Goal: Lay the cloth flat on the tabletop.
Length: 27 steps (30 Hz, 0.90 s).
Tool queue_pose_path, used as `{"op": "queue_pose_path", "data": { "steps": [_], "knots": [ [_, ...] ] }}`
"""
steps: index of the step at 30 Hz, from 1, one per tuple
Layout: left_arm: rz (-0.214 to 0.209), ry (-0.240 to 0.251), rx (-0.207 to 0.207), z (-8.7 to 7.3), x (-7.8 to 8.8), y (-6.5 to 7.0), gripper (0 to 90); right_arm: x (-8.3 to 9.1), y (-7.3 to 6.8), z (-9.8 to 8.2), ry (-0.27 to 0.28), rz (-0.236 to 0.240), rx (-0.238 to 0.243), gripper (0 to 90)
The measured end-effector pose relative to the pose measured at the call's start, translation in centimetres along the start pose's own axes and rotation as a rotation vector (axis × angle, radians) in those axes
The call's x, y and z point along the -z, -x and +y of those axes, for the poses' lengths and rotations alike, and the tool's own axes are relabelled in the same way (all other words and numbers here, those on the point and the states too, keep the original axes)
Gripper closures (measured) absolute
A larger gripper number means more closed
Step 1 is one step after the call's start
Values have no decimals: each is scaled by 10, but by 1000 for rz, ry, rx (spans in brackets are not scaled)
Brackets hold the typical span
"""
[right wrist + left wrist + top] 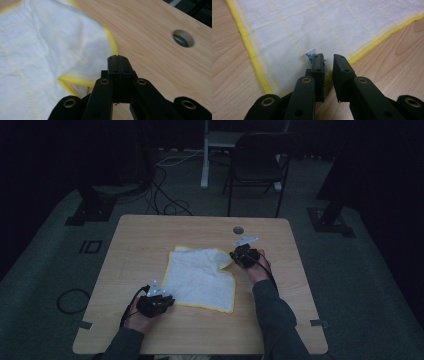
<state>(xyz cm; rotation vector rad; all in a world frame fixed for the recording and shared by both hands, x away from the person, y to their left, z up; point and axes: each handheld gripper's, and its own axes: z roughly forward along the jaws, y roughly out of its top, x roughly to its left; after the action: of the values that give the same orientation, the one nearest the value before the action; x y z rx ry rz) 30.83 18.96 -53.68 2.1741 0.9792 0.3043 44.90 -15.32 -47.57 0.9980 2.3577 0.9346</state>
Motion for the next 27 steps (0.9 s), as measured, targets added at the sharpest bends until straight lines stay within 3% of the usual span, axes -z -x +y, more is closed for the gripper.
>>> {"op": "queue_pose_path", "data": {
  "steps": [13, 15, 19, 20, 24, 27],
  "knots": [
    [8, -2, 0, -1, 1, 2, 798, 5, 34, -8, -44, -72, -51, 894],
    [13, -2, -2, -1, 1, 3, 794, 6, 33, -8, -52, -81, -44, 815],
    [13, -1, 0, -1, 1, 3, 791, 12, 27, -6, -39, -101, -33, 728],
    [13, -1, 2, -1, 1, 3, 791, 16, 21, -6, -25, -83, -31, 685],
    [11, -1, 5, -1, 1, 5, 790, 21, 5, -11, -3, -24, -25, 663],
    [6, 0, 1, -2, 1, 7, 787, 19, -22, -27, -15, 20, -8, 644]
  ]
}}
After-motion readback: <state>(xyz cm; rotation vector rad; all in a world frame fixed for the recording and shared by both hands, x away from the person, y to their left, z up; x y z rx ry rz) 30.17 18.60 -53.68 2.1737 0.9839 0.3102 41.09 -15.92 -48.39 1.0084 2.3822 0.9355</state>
